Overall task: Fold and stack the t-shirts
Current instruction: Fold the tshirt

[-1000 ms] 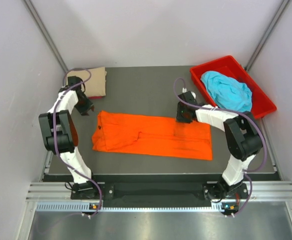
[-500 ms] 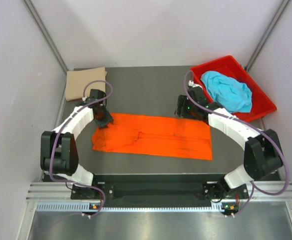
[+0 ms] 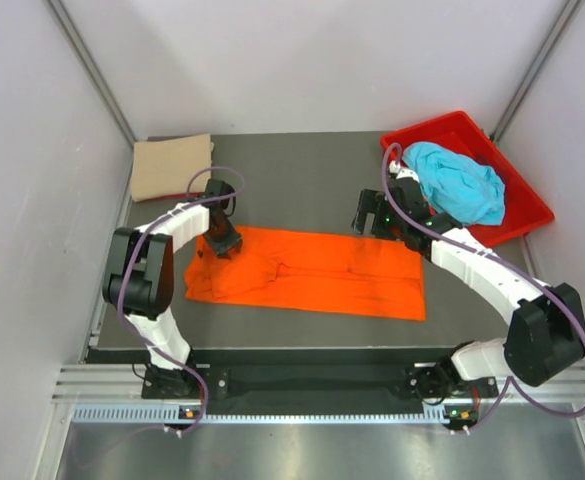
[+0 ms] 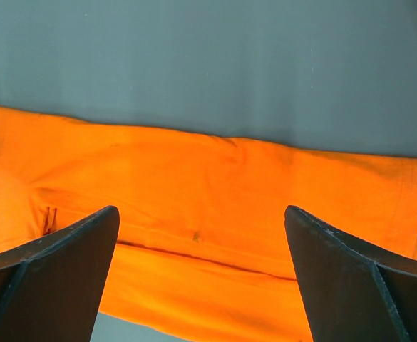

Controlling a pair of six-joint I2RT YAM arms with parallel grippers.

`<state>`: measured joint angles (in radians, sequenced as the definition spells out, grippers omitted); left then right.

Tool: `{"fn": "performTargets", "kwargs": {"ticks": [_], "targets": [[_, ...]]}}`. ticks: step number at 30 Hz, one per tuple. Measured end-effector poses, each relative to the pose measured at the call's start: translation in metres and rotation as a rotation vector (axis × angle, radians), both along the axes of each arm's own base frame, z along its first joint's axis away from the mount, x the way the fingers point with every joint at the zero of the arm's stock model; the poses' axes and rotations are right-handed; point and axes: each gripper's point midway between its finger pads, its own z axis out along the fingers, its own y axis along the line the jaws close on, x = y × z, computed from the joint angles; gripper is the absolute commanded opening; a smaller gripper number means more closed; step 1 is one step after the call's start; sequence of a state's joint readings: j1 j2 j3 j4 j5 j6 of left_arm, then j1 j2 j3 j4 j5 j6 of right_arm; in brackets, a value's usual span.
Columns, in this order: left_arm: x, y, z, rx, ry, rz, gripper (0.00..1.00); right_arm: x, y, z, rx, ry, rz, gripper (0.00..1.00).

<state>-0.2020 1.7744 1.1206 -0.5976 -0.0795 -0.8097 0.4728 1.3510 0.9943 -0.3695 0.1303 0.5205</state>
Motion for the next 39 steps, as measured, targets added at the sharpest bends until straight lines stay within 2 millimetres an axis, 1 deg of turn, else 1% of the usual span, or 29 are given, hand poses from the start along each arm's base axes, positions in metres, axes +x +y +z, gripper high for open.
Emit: {"fn": "performTargets", "kwargs": {"ticks": [7, 9, 11, 13, 16, 22, 25, 29, 32, 39], "targets": [[0.011, -0.004, 0.000, 0.018, 0.000, -0.017, 0.38, 0.001, -0.003, 0.002, -0.007, -0.011, -0.012, 1.00], [0.018, -0.006, 0.000, 0.013, -0.008, -0.029, 0.38, 0.002, -0.005, 0.004, -0.013, -0.018, -0.021, 1.00], [0.031, -0.012, 0.001, 0.000, -0.018, -0.044, 0.38, 0.002, -0.006, 0.004, -0.019, -0.019, -0.027, 1.00], [0.048, -0.018, 0.002, -0.014, -0.039, -0.063, 0.38, 0.002, -0.008, 0.003, -0.026, -0.019, -0.031, 1.00], [0.065, -0.026, 0.002, -0.026, -0.053, -0.088, 0.38, 0.001, -0.010, 0.002, -0.035, -0.015, -0.038, 1.00], [0.090, -0.039, 0.004, -0.041, -0.078, -0.120, 0.38, 0.003, -0.012, 0.002, -0.048, -0.011, -0.048, 1.00], [0.096, -0.041, 0.005, -0.031, -0.084, -0.123, 0.39, 0.009, -0.011, 0.001, -0.055, -0.006, -0.052, 1.00], [0.099, -0.042, 0.004, -0.009, -0.088, -0.139, 0.39, 0.015, -0.008, -0.004, -0.065, 0.009, -0.054, 1.00], [0.113, -0.047, 0.005, -0.016, -0.098, -0.154, 0.39, 0.015, -0.008, -0.007, -0.069, 0.018, -0.054, 1.00], [0.147, -0.061, 0.006, -0.045, -0.142, -0.166, 0.39, 0.015, -0.009, -0.008, -0.071, 0.020, -0.056, 1.00]]}}
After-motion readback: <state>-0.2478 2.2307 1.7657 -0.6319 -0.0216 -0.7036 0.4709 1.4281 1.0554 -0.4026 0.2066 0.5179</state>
